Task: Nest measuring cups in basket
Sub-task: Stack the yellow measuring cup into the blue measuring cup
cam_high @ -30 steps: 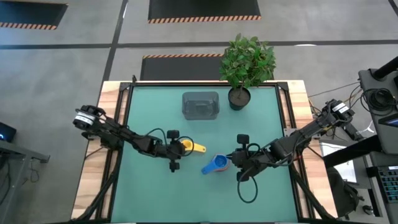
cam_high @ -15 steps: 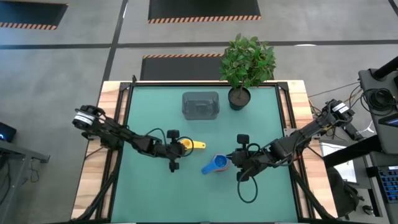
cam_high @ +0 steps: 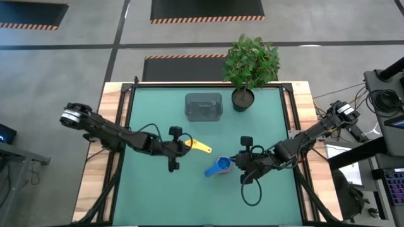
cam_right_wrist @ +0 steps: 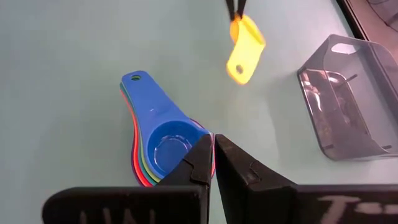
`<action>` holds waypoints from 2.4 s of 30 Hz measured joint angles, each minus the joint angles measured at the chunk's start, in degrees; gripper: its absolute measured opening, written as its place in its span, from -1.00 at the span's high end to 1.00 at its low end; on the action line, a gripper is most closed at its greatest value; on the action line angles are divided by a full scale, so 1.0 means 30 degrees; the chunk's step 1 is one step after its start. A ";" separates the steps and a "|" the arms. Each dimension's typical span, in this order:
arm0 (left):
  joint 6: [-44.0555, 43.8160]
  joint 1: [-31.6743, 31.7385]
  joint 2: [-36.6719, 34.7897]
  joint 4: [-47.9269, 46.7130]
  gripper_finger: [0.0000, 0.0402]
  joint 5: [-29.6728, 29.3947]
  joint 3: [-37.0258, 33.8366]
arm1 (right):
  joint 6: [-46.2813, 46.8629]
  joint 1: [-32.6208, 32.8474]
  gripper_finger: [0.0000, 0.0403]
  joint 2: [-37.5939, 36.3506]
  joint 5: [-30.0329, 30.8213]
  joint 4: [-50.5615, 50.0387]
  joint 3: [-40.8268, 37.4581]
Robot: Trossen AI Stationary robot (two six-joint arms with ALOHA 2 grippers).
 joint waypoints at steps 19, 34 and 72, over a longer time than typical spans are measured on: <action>0.6694 -0.0751 0.4394 0.3351 0.99 0.3766 0.5674 | 0.0470 0.1556 0.96 -0.0816 0.0019 -0.0097 -0.0015; 0.7253 -0.0730 0.7364 0.5320 0.99 0.3773 0.6530 | 0.1192 0.2229 0.96 -0.0889 0.0314 -0.0118 -0.0015; 0.7090 -0.0460 0.9502 0.7816 0.72 0.3086 0.6618 | 0.1333 0.2215 0.96 -0.0896 0.0508 -0.0111 -0.0015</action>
